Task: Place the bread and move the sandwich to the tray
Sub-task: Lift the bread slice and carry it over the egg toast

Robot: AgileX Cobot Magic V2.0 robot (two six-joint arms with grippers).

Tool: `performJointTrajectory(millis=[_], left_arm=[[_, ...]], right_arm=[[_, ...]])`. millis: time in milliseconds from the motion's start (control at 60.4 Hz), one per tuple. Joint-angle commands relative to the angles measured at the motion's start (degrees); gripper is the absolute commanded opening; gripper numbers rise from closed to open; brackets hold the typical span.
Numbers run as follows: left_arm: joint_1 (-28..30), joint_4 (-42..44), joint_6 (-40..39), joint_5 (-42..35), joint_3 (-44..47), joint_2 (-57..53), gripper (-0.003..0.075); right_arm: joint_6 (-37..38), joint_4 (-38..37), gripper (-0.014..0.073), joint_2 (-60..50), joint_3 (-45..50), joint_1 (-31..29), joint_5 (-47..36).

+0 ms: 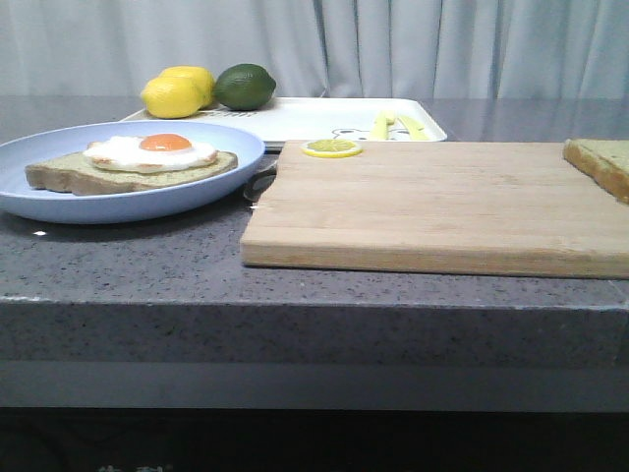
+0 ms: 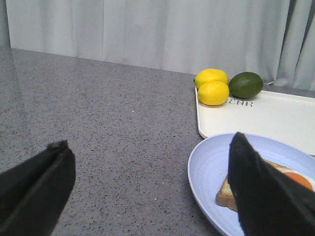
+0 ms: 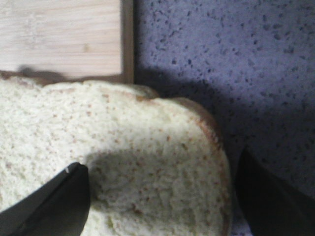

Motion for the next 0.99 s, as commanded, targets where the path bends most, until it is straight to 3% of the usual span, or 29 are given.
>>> performJointTrajectory(millis=[0,116,232,298,646,844,977], left_arm=[[-0.11,-0.17,-0.45,-4.64,-2.27,0.46,0.0620],[-0.11,-0.17,-0.45,-4.64,-2.27,0.46,0.0620],[-0.11,-0.17,-0.45,-4.64,-2.27,0.46,0.0620],[-0.11,-0.17,-0.45,-4.64,-2.27,0.46,0.0620],[-0.11,-0.17,-0.45,-4.64,-2.27,0.46,0.0620],[-0.11,-0.17,-0.45,-4.64,-2.27,0.46,0.0620],[-0.11,-0.17,-0.45,-4.64,-2.27,0.46,0.0620]], right_arm=[[-0.81,2.00,0.0566,-2.30,-1.83,-0.40,0.95],[-0.81,2.00,0.0332,-2.30,-1.83,-0.40,1.29],[-0.76,2.00,0.0021,-2.30,-1.83,-0.40,1.32],[-0.76,2.05,-0.0090,-2.36,-1.83,-0.40,1.37],[-0.51,7.99,-0.0075,-8.44,-4.35,-0.40,3.58],[-0.51,23.04,-0.0075,-11.47,-7.41,0.18,10.85],[-1.52,32.12,-0.0075,-11.52,-7.20,3.28,8.75]])
